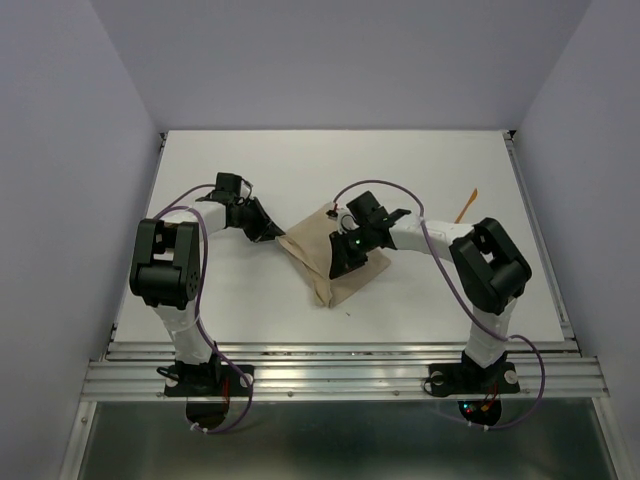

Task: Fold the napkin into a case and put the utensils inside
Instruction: Fold the lower triangle-folded napkin at the center of the board.

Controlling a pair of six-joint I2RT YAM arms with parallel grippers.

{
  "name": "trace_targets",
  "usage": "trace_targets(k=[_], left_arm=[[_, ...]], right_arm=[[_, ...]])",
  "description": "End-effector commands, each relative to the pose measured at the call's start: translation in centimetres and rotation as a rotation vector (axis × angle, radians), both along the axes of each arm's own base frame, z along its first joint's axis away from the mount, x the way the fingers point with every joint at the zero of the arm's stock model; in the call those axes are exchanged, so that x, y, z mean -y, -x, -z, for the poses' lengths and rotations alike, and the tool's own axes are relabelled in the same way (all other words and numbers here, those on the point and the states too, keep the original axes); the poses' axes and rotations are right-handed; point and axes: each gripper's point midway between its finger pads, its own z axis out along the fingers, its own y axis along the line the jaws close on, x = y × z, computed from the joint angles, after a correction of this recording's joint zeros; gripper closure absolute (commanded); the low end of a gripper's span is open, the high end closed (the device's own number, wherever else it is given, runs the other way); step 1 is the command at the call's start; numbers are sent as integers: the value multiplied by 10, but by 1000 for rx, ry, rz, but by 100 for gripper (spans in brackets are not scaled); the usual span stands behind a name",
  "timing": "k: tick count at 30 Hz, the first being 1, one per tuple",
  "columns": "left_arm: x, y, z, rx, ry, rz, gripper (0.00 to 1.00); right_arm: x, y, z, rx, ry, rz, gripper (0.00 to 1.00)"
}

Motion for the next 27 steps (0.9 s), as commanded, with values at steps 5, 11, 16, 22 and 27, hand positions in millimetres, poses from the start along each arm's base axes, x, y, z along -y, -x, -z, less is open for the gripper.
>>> trace_targets(k=[5, 11, 16, 22, 27], left_arm=[[-1, -10, -9, 13, 5, -27, 100], [-1, -9, -9, 4, 15, -45, 100], [0, -10, -11, 8, 16, -44, 100], [-1, -10, -9, 5, 9, -43, 100], [-1, -9, -9, 1, 6, -41, 100]], right_arm=[[-2, -18, -52, 233, 56, 109, 81], [-48, 10, -79, 341, 50, 45, 79], [-75, 26, -55, 315, 81, -4, 79], [-77, 19, -23, 290, 166, 52, 79], [-63, 11, -6, 302, 261, 103, 79]])
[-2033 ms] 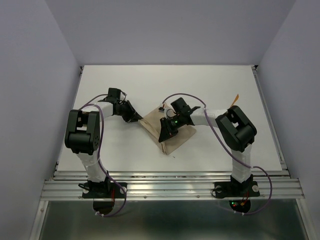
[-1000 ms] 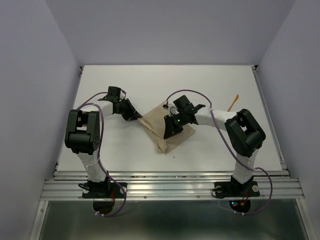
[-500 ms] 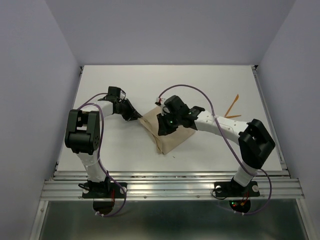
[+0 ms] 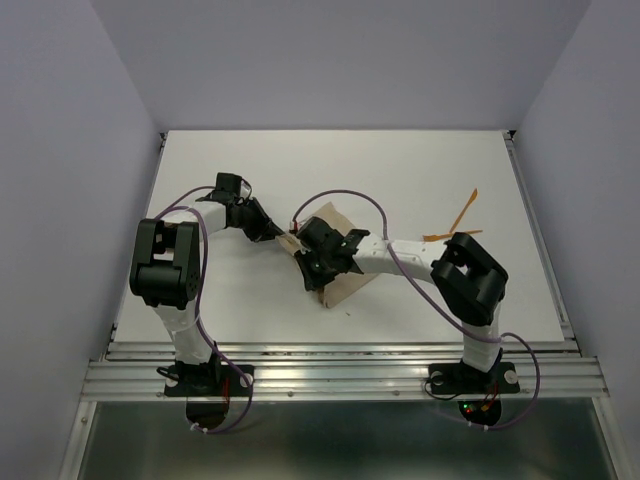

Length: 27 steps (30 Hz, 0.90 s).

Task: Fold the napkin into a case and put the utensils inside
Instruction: Fold the lower triangle-folded napkin at the center of the board.

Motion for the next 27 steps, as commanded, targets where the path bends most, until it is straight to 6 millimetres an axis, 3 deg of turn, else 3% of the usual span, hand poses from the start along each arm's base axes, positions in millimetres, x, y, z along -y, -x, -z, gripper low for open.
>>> trace_targets(k=[1, 11, 24, 27], left_arm=[[0, -7, -9, 26, 1, 1, 100], [0, -10, -11, 28, -2, 5, 100], [-2, -11, -7, 16, -18, 9, 100], [-3, -13, -8, 24, -24, 10, 100]], right_arm=[[2, -19, -11, 67, 21, 78, 80], [25, -37, -9, 60, 30, 140, 81], [32, -31, -14, 20, -49, 121, 82], [36, -34, -7, 16, -35, 134, 82]])
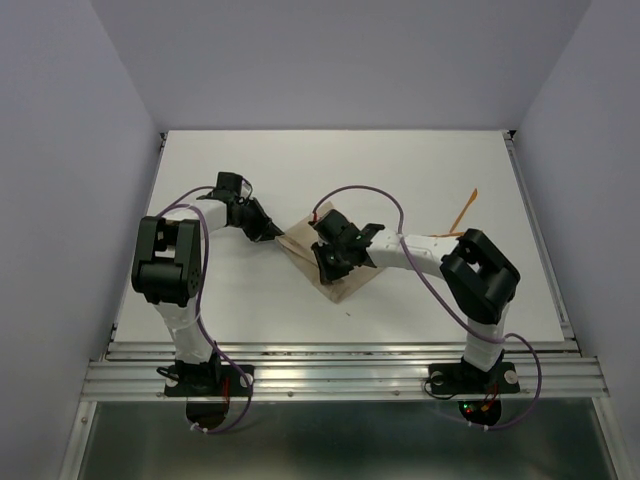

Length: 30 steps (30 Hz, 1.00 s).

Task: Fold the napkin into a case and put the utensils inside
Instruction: Fold the lower triangle-folded napkin at the center of the board.

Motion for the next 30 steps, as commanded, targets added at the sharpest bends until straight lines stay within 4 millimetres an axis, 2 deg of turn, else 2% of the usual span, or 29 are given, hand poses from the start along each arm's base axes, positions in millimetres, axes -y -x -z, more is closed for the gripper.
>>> trace_targets(k=[1, 3, 4, 8, 12, 16, 19, 24, 29, 30], left_arm=[[-2, -12, -13, 44, -18, 10, 98], [-3, -13, -16, 51, -26, 9, 88], [-4, -15, -18, 61, -35, 10, 78], [-6, -19, -26, 87, -75, 13, 58], [-12, -25, -34, 119, -163, 20, 56], [-18, -31, -45, 160, -273, 27, 56], [-20, -32, -47, 171, -286, 29, 56], [-21, -30, -43, 166, -302, 46, 56], [-35, -24, -40, 160, -369, 37, 55], [-37, -22, -43, 168, -368, 32, 49]], right_arm=[[-4, -8, -14, 35, -61, 5, 83], [-2, -6, -5, 28, -55, 7, 84], [-1, -5, -2, 26, -52, 9, 85], [5, -2, 8, -5, -80, 18, 86], [5, -1, 5, -46, -175, 10, 85], [5, 3, 10, -116, -242, -6, 85], [5, 6, 15, -148, -261, -9, 86], [3, 9, 16, -165, -267, -26, 86], [0, 9, 15, -169, -277, -37, 86], [0, 9, 15, -170, -276, -37, 86]])
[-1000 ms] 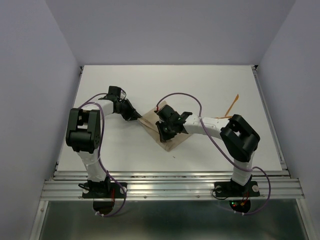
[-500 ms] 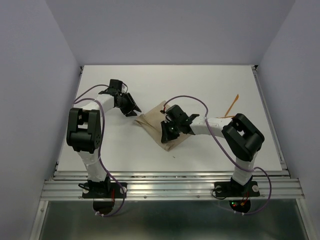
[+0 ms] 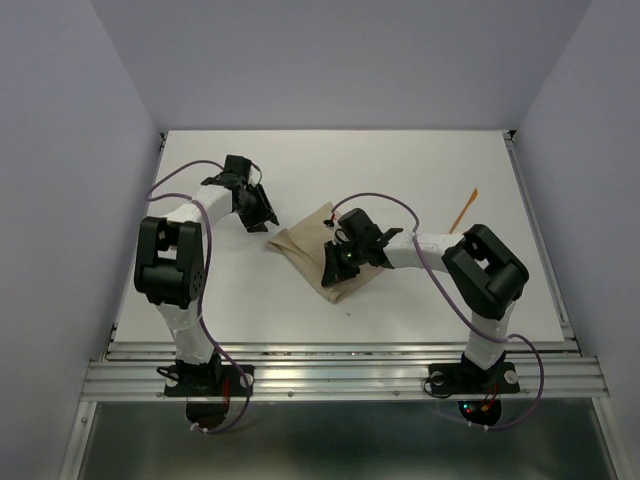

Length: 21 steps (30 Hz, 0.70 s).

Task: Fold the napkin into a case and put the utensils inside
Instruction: Fold the lower triangle-folded napkin at the center of the board.

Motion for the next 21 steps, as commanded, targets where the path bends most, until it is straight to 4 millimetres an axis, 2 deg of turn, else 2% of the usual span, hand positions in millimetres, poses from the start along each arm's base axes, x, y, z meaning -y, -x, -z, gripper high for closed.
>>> trace_targets(k=[1, 7, 18, 21], left_arm=[[-12, 3, -30, 81, -40, 0, 43], [-15, 16, -23, 89, -42, 8, 43], [1, 42, 4, 13, 46, 76, 44], [3, 42, 1, 23, 62, 74, 51]], right_arm=[[-1, 3, 8, -14, 1, -20, 86], [-1, 3, 9, -18, 3, -19, 85], [-3, 3, 8, -20, -3, -21, 85], [-2, 3, 8, -21, -2, -21, 85]])
